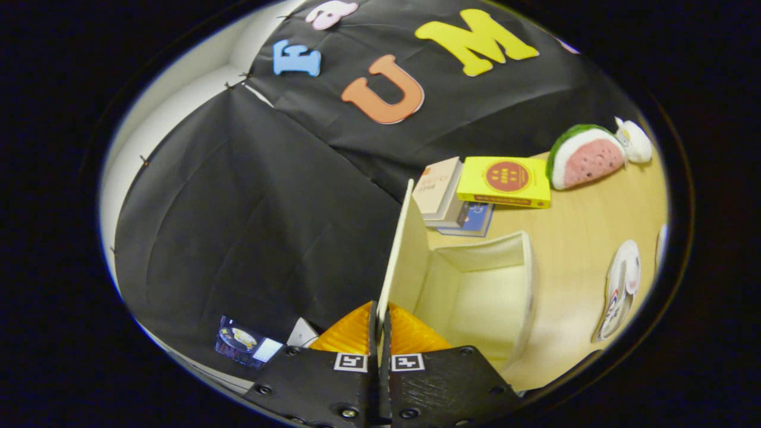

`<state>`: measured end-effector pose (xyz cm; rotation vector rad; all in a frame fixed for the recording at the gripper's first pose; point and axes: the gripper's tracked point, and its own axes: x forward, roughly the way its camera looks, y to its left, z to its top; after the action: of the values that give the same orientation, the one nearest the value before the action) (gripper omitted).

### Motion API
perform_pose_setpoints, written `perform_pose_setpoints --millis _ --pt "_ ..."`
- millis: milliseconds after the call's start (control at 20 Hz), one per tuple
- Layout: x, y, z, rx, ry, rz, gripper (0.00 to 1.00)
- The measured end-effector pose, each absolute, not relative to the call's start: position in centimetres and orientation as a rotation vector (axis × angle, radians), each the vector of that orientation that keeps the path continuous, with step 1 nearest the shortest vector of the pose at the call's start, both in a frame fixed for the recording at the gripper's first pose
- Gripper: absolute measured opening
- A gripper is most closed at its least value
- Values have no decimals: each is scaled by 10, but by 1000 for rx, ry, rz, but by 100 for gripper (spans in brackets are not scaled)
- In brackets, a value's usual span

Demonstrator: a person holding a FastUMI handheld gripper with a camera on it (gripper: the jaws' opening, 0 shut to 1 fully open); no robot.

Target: Open the storage box then place both shoes into the box .Put the left shoe in first, then the right shoe, with the right side of both shoes facing outward in a uniform manner.

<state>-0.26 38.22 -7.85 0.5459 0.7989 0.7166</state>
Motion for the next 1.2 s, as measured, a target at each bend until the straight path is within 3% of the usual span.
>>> perform_pose_setpoints --millis 200,400,500,600,800,900,1050,1200 --pt "-3 444 -68 492 784 766 0" --pt "-1 485 -72 398 742 779 7" --pt "2 503 -75 341 712 780 15" --pt "2 509 -77 284 685 776 30" --pt "2 516 -75 242 634 772 79" --pt "4 509 -77 245 632 752 79" --pt "11 485 -86 228 631 700 87" --pt "22 449 -94 211 614 624 87"
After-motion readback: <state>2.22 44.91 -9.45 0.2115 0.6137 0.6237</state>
